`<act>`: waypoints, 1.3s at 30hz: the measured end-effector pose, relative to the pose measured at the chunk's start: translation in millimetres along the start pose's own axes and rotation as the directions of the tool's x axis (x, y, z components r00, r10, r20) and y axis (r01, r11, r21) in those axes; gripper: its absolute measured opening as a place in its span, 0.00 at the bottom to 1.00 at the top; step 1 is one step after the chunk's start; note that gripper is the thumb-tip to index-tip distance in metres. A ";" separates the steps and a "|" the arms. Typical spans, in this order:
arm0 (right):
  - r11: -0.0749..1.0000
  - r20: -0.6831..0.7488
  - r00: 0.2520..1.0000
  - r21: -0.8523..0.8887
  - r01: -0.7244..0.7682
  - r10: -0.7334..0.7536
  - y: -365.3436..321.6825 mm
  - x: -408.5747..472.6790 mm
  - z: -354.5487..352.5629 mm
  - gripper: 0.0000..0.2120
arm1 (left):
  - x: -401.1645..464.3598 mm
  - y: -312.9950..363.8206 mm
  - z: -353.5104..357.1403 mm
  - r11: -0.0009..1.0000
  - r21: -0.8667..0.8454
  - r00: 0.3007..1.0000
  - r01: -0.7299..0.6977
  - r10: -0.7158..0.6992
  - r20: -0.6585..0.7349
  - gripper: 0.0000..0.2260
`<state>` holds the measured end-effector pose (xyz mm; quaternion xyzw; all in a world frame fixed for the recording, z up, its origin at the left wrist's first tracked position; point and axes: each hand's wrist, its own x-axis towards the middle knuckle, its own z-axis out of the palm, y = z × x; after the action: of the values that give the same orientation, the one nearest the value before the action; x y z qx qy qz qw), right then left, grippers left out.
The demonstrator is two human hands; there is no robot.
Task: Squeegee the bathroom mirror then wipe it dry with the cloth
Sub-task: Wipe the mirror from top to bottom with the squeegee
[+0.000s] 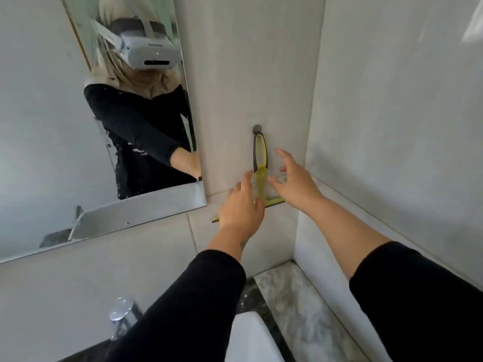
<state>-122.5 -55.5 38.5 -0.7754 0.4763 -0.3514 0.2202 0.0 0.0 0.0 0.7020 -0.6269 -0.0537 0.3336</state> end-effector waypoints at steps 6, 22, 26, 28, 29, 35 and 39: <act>0.952 -0.182 0.982 0.289 0.098 -0.046 0.0 32.9 25.7 0.39 | 5.9 -8.4 36.4 1.000 -0.024 0.995 0.016 -0.018 -0.095 0.31; 0.935 -0.256 0.967 0.341 0.100 -0.010 -83.8 3.4 -23.8 0.34 | -32.1 29.6 -25.7 0.999 0.004 0.940 -0.035 0.034 -0.338 0.27; 0.917 -0.249 0.968 0.378 0.126 -0.030 -131.0 -17.2 -47.1 0.35 | -47.6 38.9 -72.1 0.997 0.023 0.899 -0.080 0.082 -0.429 0.25; 0.935 -0.282 0.955 0.306 0.180 -0.091 -152.2 -24.3 -54.1 0.36 | -53.5 39.2 -98.6 0.994 0.062 0.889 -0.096 0.113 -0.443 0.24; 0.956 -0.298 0.943 0.203 0.211 -0.145 -162.9 -27.3 -57.1 0.37 | -57.1 38.1 -114.9 0.992 0.090 0.882 -0.094 0.125 -0.454 0.24; 0.668 -0.036 0.801 -0.574 0.474 -0.598 -236.5 -53.0 -76.1 0.35 | -84.5 19.2 -218.2 0.947 0.310 0.825 -0.089 0.244 -0.509 0.23; 0.410 0.221 0.668 -0.642 0.648 -0.710 -299.3 -65.6 -74.6 0.24 | -101.6 0.5 -282.1 0.896 0.442 0.793 -0.038 0.296 -0.532 0.23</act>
<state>-23.7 137.1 267.9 -0.9078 0.2220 -0.2447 -0.2585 117.7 206.2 183.2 0.6779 -0.5509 0.3282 0.3595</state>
